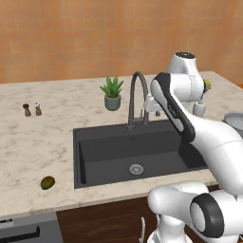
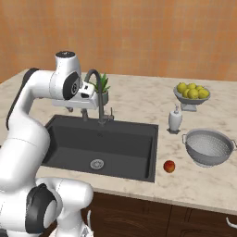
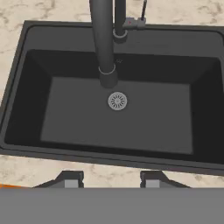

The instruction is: Put the colander in the sink, put the apple, mango in the colander, and turn on the sink faucet and pour water over the colander.

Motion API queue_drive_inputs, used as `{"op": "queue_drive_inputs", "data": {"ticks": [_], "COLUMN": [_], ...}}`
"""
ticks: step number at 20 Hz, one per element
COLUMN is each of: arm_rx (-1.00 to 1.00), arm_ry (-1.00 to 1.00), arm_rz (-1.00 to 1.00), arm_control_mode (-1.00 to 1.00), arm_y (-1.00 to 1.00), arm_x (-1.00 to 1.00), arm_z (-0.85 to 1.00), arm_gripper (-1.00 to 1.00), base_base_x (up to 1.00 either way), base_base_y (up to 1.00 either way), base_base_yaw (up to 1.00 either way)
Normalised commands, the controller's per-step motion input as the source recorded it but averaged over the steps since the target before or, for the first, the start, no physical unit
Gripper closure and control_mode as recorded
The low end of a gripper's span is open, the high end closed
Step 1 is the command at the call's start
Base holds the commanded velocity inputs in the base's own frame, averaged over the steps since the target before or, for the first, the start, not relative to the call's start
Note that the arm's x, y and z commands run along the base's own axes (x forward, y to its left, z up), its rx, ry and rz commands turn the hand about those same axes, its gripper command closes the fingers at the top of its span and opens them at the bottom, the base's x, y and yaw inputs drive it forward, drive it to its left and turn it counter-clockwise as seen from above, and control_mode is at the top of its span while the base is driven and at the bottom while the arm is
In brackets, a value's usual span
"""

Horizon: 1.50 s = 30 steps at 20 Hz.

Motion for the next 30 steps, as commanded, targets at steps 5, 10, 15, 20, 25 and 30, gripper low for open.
{"op": "queue_drive_inputs", "data": {"ticks": [5, 10, 15, 20, 25, 30], "arm_rx": [0.01, 0.01, -0.01, -0.02, 0.00, 0.00], "arm_ry": [-0.01, 0.00, 0.00, 0.00, 0.00, 0.02], "arm_rz": [0.00, 0.00, 0.00, 0.00, 0.00, 0.00], "arm_control_mode": [-1.00, -1.00, -1.00, -1.00, -1.00, -1.00], "arm_y": [-0.42, -1.00, -1.00, -1.00, -1.00, -0.98], "arm_x": [-0.17, -0.12, 0.00, 0.00, 0.05, 0.12], "arm_z": [0.00, -0.05, -0.14, -0.29, -0.43, -0.30], "arm_gripper": [-1.00, -1.00, -1.00, -1.00, -1.00, -1.00], "base_base_x": [0.00, 0.00, 0.00, 0.00, 0.00, 0.00], "base_base_y": [0.00, 0.00, 0.00, 0.00, 0.00, 0.00], "base_base_yaw": [0.00, 0.00, 0.00, 0.00, 0.00, 0.00]}}
